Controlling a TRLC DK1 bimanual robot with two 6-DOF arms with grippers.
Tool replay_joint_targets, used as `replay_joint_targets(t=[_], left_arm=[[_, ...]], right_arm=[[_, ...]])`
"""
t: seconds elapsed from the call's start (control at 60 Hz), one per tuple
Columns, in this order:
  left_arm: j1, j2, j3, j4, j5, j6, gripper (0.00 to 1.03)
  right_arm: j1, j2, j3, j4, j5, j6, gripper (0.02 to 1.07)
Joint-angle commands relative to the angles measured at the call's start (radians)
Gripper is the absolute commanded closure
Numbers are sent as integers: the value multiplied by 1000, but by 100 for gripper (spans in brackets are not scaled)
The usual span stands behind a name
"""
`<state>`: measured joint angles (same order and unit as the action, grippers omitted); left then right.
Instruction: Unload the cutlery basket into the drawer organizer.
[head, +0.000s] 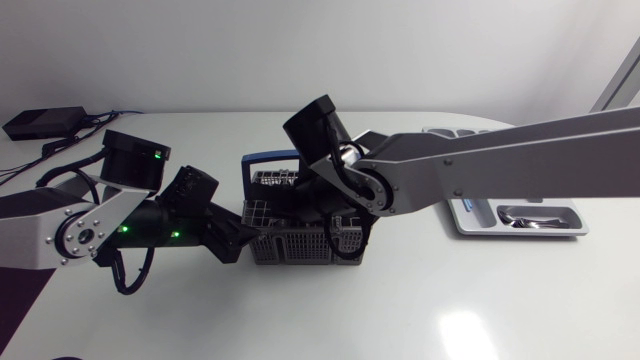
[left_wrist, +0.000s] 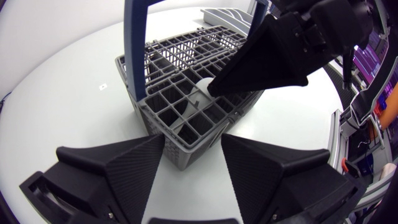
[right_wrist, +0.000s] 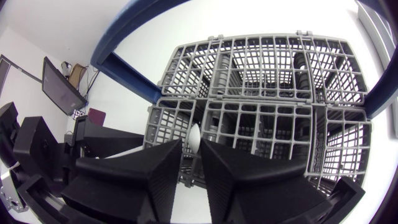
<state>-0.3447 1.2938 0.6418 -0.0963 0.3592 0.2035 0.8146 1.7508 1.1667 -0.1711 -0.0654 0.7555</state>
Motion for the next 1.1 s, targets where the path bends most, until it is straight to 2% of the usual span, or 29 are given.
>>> replay_joint_targets(t=[0.0, 0.3, 0.383, 0.533, 0.667, 1.083], left_arm=[[-16, -10, -21, 7, 17, 11, 39], [-20, -10, -19, 7, 15, 10, 39], [-25, -10, -19, 7, 12, 10, 39], [-27, -11, -16, 7, 11, 10, 39], [-27, -19, -13, 4, 7, 10, 38], [7, -54, 32, -33, 6, 11, 38]], right_arm=[[20, -4, -41, -11, 3, -4, 80], [41, -57, -65, 24, 82, -35, 79], [46, -76, -76, 33, 104, -50, 70], [49, -105, -94, 58, 138, -73, 62], [49, -139, -108, 67, 159, -87, 62], [54, -154, -87, 39, 145, -87, 62]])
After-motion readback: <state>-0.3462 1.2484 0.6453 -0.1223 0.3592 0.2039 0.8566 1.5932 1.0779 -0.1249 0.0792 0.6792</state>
